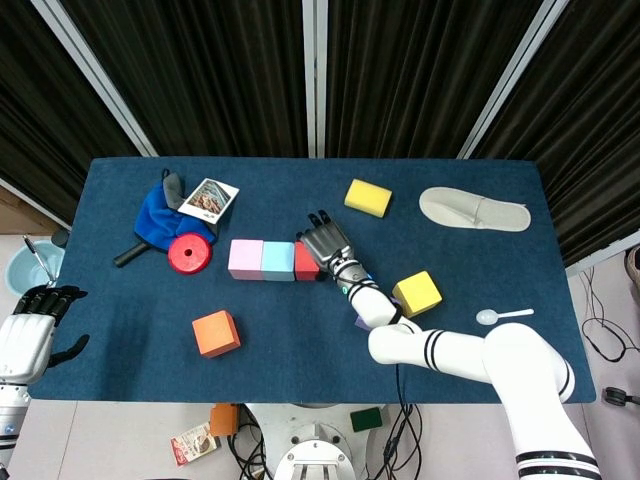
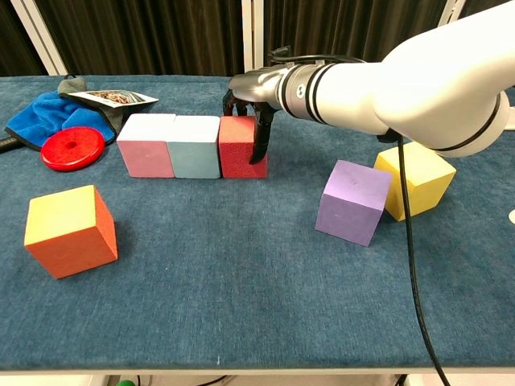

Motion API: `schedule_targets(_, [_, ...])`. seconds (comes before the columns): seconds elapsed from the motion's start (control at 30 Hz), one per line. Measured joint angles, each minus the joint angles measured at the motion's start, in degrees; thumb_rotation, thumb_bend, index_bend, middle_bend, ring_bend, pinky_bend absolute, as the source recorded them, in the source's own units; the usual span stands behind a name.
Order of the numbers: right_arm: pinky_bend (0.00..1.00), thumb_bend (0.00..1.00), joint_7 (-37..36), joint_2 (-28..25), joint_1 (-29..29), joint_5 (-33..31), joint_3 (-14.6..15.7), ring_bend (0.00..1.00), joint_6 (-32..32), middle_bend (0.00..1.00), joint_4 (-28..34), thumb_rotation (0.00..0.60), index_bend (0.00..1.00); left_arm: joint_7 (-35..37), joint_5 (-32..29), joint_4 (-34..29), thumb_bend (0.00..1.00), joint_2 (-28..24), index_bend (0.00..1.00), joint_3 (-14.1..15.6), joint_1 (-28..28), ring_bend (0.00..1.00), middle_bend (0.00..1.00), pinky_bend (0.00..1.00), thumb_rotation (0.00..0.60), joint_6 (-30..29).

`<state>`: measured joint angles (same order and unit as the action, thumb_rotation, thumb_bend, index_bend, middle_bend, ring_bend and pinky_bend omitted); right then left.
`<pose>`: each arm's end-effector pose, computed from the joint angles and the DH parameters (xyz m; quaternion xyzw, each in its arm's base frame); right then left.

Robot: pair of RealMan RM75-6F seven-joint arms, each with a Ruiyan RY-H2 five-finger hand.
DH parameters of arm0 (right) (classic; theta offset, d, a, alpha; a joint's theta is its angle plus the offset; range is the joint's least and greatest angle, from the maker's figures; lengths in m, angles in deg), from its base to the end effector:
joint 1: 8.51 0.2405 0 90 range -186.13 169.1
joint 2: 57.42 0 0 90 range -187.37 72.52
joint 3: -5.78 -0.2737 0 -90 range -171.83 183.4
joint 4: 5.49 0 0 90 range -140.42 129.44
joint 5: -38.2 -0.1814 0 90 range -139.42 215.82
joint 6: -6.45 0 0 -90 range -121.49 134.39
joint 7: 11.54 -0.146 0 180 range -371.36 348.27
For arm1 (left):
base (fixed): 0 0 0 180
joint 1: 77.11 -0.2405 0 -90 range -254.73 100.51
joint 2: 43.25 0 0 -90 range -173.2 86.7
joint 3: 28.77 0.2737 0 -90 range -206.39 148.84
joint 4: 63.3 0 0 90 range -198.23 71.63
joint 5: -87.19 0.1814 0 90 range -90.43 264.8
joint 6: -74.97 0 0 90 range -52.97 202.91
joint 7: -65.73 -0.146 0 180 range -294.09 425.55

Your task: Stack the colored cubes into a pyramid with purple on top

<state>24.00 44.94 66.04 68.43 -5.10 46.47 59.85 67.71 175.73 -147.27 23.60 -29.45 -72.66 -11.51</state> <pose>-0.0227 -0.4211 -0.0745 0.8182 -0.3340 0.2758 0.3780 -0.3345 0.1744 0.1853 -0.6182 -0.3648 -0.3718 0.5888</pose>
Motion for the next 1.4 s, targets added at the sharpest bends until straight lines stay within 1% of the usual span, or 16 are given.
schedule_targets(0.03, [0.0, 0.11, 0.19, -0.03, 0.04, -0.15, 0.04, 0.05, 0.14, 0.32, 0.23, 0.6, 0.29, 0.02, 0.0, 0.07, 0.19, 0.03, 0.25, 0.0, -0.01, 0.21, 0.23, 0.16, 0.6, -0.01])
schedule_targets(0.07, [0.0, 0.11, 0.36, -0.07, 0.07, -0.26, 0.08, 0.05, 0.25, 0.32, 0.43, 0.6, 0.28, 0.04, 0.01, 0.09, 0.19, 0.05, 0.25, 0.0, 0.0, 0.21, 0.23, 0.16, 0.6, 0.0])
schedule_targets(0.13, [0.0, 0.09, 0.82, -0.34, 0.14, -0.71, 0.22, 0.04, 0.44, 0.24, 1.1, 0.6, 0.18, 0.06, 0.14, 0.13, 0.19, 0.11, 0.25, 0.0, 0.04, 0.21, 0.23, 0.16, 0.6, -0.03])
schedule_targets(0.2, [0.0, 0.08, 1.25, -0.72, 0.19, -1.27, 0.34, 0.04, 0.64, 0.19, 1.95, 0.6, 0.11, 0.05, 0.28, 0.15, 0.19, 0.16, 0.25, -0.02, 0.1, 0.21, 0.23, 0.16, 0.6, -0.07])
schedule_targets(0.33, [0.0, 0.06, 2.12, -1.93, 0.22, -2.33, 0.63, 0.02, 1.39, 0.12, 4.48, 0.6, 0.04, -0.13, 0.37, -0.02, 0.19, 0.17, 0.25, -0.14, 0.23, 0.21, 0.23, 0.16, 0.6, -0.12])
schedule_targets(0.5, [0.0, 0.05, 2.22, -4.47, -0.23, -2.31, 0.63, 0.0, 2.86, 0.09, 8.48, 0.6, 0.01, -0.62, 0.6, -0.48, 0.19, -0.02, 0.25, -0.22, 0.41, 0.21, 0.23, 0.16, 0.6, -0.16])
schedule_targets(0.6, [0.0, 0.05, 1.96, -7.55, -1.04, -1.72, 0.69, 0.0, 4.02, 0.09, 12.03, 0.6, 0.01, -0.76, 0.5, -0.64, 0.19, -0.17, 0.25, -0.23, 0.44, 0.21, 0.23, 0.16, 0.6, -0.03])
schedule_targets(0.73, [0.0, 0.05, 1.61, -13.47, -2.55, -1.16, 1.19, 0.0, 5.26, 0.09, 16.92, 0.6, 0.01, -0.75, 0.36, -0.71, 0.19, -0.18, 0.25, -0.24, 0.5, 0.21, 0.23, 0.16, 0.6, 0.15])
schedule_targets(0.83, [0.0, 0.05, 1.82, -16.89, -3.43, -1.3, 2.25, 0.0, 5.72, 0.09, 18.56, 0.6, 0.0, -0.76, 0.26, -0.69, 0.19, -0.09, 0.25, -0.27, 0.63, 0.21, 0.23, 0.16, 0.6, 0.41])
schedule_targets(0.9, [0.0, 0.05, 2.08, -17.2, -3.47, -1.65, 2.71, 0.0, 5.68, 0.09, 18.14, 0.6, 0.01, -0.84, 0.26, -0.8, 0.19, -0.05, 0.25, -0.31, 0.72, 0.21, 0.23, 0.16, 0.6, 0.49])
schedule_targets(1.0, [0.0, 0.05, 2.36, -15.77, -3.04, -2.22, 2.89, 0.0, 5.1, 0.09, 15.43, 0.6, 0.01, -0.95, 0.27, -0.92, 0.19, -0.01, 0.25, -0.34, 0.75, 0.21, 0.23, 0.16, 0.6, 0.44])
schedule_targets(1.2, [0.0, 0.05, 1.84, -9.43, -1.93, -1.88, 2.76, 0.0, 3.08, 0.1, 5.86, 0.6, 0.01, -0.91, -0.43, -0.71, 0.19, -0.09, 0.25, -0.24, 0.64, 0.21, 0.23, 0.16, 0.6, 1.0])
schedule_targets(1.33, [0.0, 0.05, -0.14, -4.2, -1.52, 0.34, 2.14, 0.0, 1.45, 0.1, -0.6, 0.6, 0.0, -0.84, -0.42, -0.56, 0.19, -0.15, 0.25, -0.28, 0.73, 0.21, 0.23, 0.16, 0.6, 1.08])
schedule_targets(1.4, [0.0, 0.06, -1.38, -2.48, -1.43, 1.79, 1.7, 0.0, 0.68, 0.1, -2.52, 0.6, 0.0, -0.79, -0.42, -0.49, 0.19, -0.17, 0.25, -0.28, 0.77, 0.21, 0.23, 0.16, 0.6, 1.14])
